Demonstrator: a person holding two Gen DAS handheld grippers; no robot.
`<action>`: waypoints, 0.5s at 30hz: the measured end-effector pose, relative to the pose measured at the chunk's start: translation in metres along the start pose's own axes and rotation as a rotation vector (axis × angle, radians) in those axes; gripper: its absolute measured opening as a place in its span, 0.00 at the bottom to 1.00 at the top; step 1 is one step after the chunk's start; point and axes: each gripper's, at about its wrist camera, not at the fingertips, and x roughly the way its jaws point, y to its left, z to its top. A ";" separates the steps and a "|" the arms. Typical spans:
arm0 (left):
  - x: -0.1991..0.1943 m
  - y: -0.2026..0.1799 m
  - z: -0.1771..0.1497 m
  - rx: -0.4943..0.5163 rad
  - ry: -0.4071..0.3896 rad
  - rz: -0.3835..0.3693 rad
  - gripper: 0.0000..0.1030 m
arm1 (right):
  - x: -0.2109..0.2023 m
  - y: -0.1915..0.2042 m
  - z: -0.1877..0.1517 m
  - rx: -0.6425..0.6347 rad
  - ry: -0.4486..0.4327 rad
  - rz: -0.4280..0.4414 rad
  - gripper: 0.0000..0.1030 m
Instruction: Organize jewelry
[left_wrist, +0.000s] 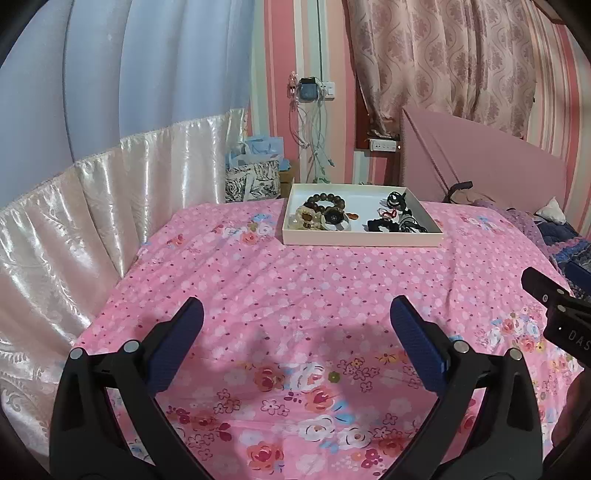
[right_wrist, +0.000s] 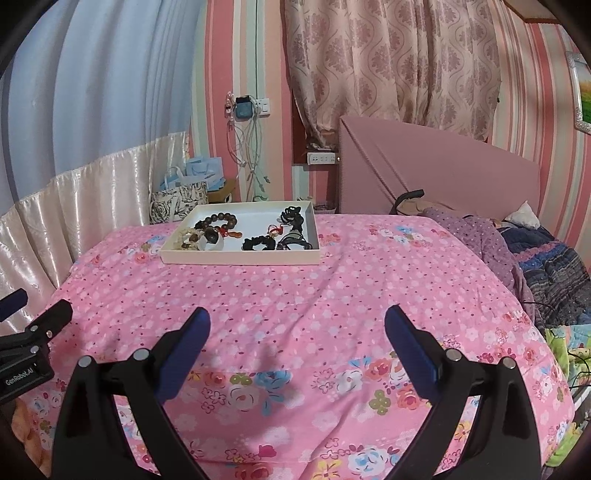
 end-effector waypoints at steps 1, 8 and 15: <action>0.000 0.000 0.000 0.001 -0.002 0.001 0.97 | 0.000 0.000 0.000 0.001 0.000 0.001 0.93; -0.001 0.000 0.000 0.000 -0.004 0.000 0.97 | 0.000 -0.001 0.000 0.003 0.001 -0.003 0.93; -0.001 0.000 0.000 0.000 -0.005 0.002 0.97 | 0.000 -0.002 0.001 0.004 0.001 -0.004 0.93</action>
